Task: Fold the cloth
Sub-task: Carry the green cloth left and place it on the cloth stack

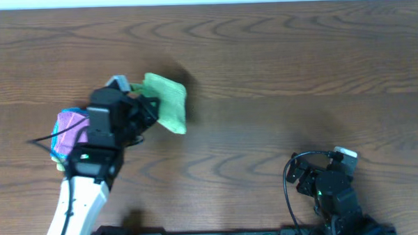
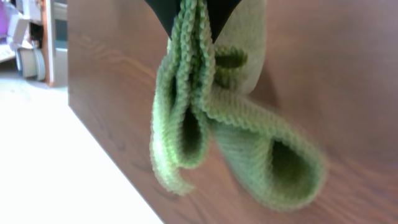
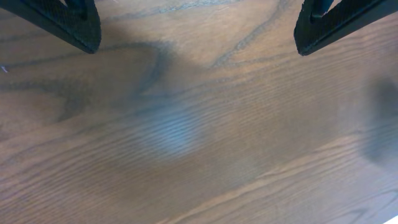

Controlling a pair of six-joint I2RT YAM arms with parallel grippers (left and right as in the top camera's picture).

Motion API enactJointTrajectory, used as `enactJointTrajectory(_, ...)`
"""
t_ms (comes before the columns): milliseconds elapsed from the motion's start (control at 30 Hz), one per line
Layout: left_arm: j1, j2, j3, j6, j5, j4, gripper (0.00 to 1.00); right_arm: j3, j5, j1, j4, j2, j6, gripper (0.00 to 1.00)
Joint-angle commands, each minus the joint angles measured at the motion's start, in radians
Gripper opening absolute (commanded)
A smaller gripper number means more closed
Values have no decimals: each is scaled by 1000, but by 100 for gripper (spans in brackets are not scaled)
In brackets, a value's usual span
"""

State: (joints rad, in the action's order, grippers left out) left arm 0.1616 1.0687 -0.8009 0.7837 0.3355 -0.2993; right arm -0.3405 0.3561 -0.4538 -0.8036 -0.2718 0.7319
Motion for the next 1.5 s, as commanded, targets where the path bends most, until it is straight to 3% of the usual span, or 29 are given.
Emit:
enactJointTrajectory(0,-71,-24,-98,-109,33,-83,6,2,13,5,-1,6,15,99)
enactJointTrajectory(100,-133,-24,-166,-187,37,-181,6,2,13,5,-1,6,15,99)
enactJointTrajectory(400,-342,-6,-183,-267,111,-279,5,2,13,5,-1,6,15,99)
enactJointTrajectory(767,-489,25,-183,-304,134,-377,6,2,13,5,-1,6,15,99)
enactJointTrajectory(1467,-682,217,-183,-436,219,-350,6,2,13,5,-1,6,15,99)
